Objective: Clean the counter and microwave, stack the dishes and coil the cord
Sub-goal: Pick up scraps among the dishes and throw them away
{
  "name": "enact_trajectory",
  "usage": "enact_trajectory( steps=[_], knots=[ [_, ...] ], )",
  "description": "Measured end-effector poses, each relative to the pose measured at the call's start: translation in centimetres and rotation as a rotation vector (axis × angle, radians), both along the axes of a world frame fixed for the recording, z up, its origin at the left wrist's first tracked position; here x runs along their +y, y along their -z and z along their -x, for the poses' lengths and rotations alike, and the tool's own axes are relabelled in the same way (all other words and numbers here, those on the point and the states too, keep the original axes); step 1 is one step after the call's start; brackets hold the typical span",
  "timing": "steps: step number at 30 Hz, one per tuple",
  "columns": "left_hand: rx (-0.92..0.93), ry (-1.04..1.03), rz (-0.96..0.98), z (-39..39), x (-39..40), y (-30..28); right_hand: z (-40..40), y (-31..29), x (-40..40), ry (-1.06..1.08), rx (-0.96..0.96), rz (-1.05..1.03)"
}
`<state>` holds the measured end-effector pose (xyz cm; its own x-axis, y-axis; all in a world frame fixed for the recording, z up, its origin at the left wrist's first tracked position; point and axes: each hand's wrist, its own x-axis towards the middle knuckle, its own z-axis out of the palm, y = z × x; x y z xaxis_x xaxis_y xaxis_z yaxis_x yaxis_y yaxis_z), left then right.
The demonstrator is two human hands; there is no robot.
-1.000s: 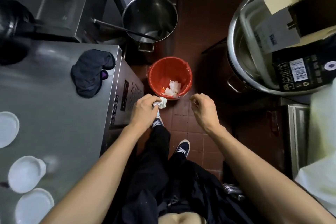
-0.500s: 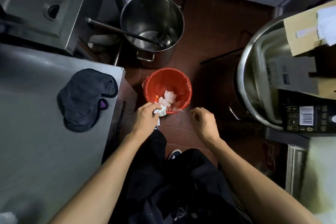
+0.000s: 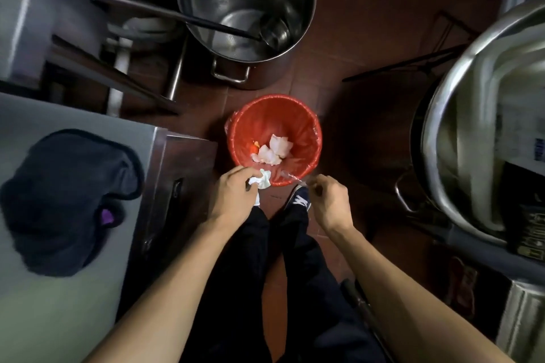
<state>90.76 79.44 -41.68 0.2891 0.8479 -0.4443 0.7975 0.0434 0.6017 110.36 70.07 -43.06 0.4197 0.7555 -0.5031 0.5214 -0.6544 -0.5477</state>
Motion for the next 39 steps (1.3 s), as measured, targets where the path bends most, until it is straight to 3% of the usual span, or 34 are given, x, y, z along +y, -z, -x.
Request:
enact_trajectory(
  steps=[13, 22, 29, 39],
  knots=[
    [0.086, -0.039, 0.115, -5.2, 3.8, 19.2, -3.9, 20.5, 4.4, -0.052, 0.082, 0.093],
    [0.149, 0.020, 0.201, -5.0, 4.4, 29.1, -3.5, 30.7, 6.5, -0.082, 0.054, 0.197],
    [0.127, 0.041, 0.215, -4.9, 4.5, 31.2, -2.9, 32.2, 6.9, -0.062, 0.094, 0.271],
    [0.164, 0.053, 0.298, -4.8, 4.4, 27.5, -2.8, 28.5, 7.6, -0.235, 0.099, 0.295]
  ],
)
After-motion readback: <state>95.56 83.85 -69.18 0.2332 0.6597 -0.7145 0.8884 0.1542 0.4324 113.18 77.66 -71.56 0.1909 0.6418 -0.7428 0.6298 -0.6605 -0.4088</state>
